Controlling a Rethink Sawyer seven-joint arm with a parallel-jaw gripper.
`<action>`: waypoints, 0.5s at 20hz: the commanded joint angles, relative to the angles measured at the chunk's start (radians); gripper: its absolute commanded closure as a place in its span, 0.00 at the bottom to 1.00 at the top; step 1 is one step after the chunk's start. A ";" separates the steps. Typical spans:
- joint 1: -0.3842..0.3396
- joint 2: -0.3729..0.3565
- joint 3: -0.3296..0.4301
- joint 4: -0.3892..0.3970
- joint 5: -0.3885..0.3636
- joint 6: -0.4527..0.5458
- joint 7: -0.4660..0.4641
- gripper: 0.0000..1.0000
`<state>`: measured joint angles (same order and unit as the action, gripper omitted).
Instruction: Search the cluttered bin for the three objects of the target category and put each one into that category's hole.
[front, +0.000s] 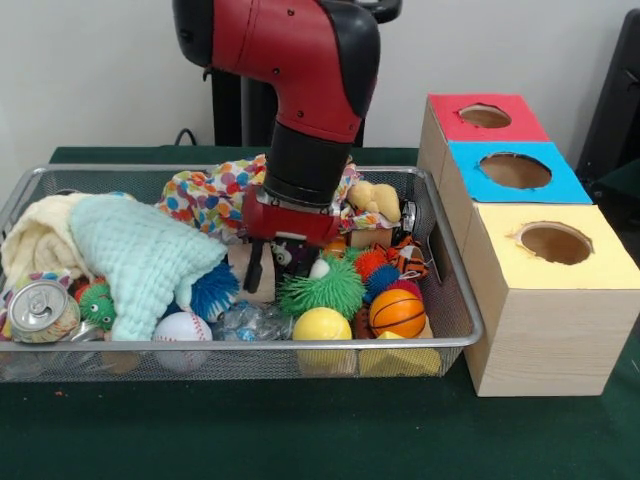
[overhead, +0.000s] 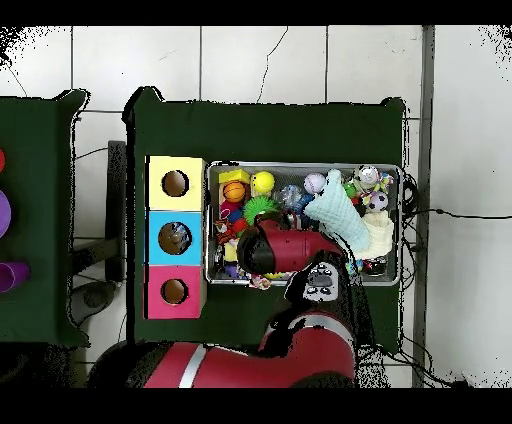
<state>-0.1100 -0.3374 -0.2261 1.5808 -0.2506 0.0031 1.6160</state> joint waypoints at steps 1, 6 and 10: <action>0.018 0.139 -0.023 -0.072 0.053 -0.056 0.188 0.00; 0.013 0.155 -0.031 -0.087 0.057 -0.077 0.172 0.00; -0.002 0.163 -0.018 -0.090 0.064 -0.086 0.174 0.00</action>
<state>-0.0936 -0.2685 -0.2913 1.5439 -0.2318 -0.0553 1.6160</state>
